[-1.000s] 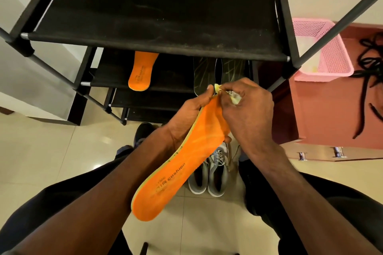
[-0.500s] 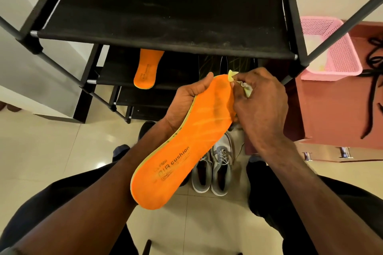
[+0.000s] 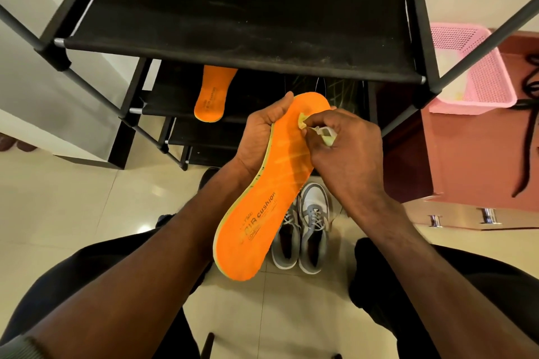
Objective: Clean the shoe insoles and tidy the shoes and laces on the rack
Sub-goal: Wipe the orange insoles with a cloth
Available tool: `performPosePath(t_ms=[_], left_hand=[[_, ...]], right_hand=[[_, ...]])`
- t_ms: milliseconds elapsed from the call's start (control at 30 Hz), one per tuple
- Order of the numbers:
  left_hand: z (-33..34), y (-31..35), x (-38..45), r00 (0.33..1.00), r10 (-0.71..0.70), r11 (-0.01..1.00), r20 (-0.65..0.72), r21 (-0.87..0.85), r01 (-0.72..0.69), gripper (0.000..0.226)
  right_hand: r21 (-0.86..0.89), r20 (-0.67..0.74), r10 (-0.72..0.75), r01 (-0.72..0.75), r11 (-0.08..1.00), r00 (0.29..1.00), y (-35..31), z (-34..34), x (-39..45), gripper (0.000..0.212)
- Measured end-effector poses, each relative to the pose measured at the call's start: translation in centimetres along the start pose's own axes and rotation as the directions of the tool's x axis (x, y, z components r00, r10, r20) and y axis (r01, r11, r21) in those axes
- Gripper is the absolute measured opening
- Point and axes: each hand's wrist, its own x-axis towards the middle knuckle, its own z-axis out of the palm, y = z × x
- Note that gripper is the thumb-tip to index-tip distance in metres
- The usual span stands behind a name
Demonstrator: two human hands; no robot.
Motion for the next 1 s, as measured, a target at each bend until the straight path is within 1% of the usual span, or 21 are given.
performPosePath(t_ms=[133,233,333,433,533,633,700,733,767,833,900,933,967,1000], left_hand=[[0.9,-0.4,-0.4,0.999,-0.039,0.999,0.033,-0.024,0.040,0.045],[1.3,-0.8,-0.4,0.998,-0.039,0.999,0.059,-0.025,0.040,0.049],[1.4,-0.8,-0.6,0.997,-0.052,0.998,0.061,-0.019,0.054,0.040],[1.4,-0.7,-0.8,0.995,-0.034,0.999,0.095,-0.034,0.038,0.039],[2.0,-0.4,-1.2,0.997,-0.008,0.999,0.078,-0.038,0.011,0.052],[1.8,-0.8,-0.9,0.992,-0.037,0.998,0.122,-0.038,0.042,0.064],[0.9,-1.3,-0.1,0.993,-0.024,1.000,0.114,0.020,0.021,0.054],[0.6,-1.4,0.1,0.993,-0.028,0.999,0.118,0.032,0.025,0.048],[0.4,-1.5,0.2,0.993,-0.041,0.999,0.114,0.038,0.037,0.047],[0.0,-1.4,0.2,0.993,-0.068,0.997,0.093,0.036,0.065,0.054],[0.5,-1.5,0.4,0.989,-0.080,0.997,0.126,0.001,0.080,0.059],[0.6,-1.8,0.5,0.990,-0.072,0.997,0.119,-0.009,0.074,0.061],[0.8,-1.8,0.6,0.995,-0.054,0.999,0.090,0.008,0.053,0.067],[0.8,-1.8,0.7,0.996,-0.043,0.999,0.072,0.031,0.041,0.076]], right_hand=[[-0.079,-0.145,0.040,-0.052,0.996,0.989,0.3,-0.8,0.5,0.022],[-0.071,-0.214,0.081,-0.098,0.993,0.973,0.7,-1.4,1.2,0.022],[-0.063,-0.166,0.040,-0.051,0.997,0.985,0.4,-1.2,0.9,0.022],[-0.040,-0.124,0.025,-0.030,0.999,0.992,0.1,-0.9,0.8,0.022],[-0.042,-0.121,0.016,-0.022,0.999,0.992,0.2,-1.1,1.1,0.022],[-0.077,-0.139,0.021,-0.032,0.997,0.990,0.5,-1.2,1.1,0.024],[-0.092,-0.172,0.039,-0.055,0.994,0.984,0.8,-1.3,1.1,0.026],[-0.079,-0.183,0.053,-0.069,0.995,0.982,1.0,-1.3,1.2,0.026],[-0.053,-0.177,0.060,-0.071,0.996,0.982,1.0,-1.1,1.1,0.024],[0.013,-0.091,0.006,-0.005,1.000,0.996,0.5,-0.7,0.7,0.021],[0.058,0.014,-0.110,0.109,0.992,0.994,-0.2,-0.3,0.2,0.019],[0.030,0.035,-0.137,0.136,0.990,0.990,-0.3,-0.5,0.2,0.019],[-0.030,0.017,-0.121,0.121,0.992,0.993,-0.2,-0.8,0.5,0.019],[-0.109,-0.039,-0.074,0.070,0.992,0.996,0.2,-1.3,1.0,0.019]])
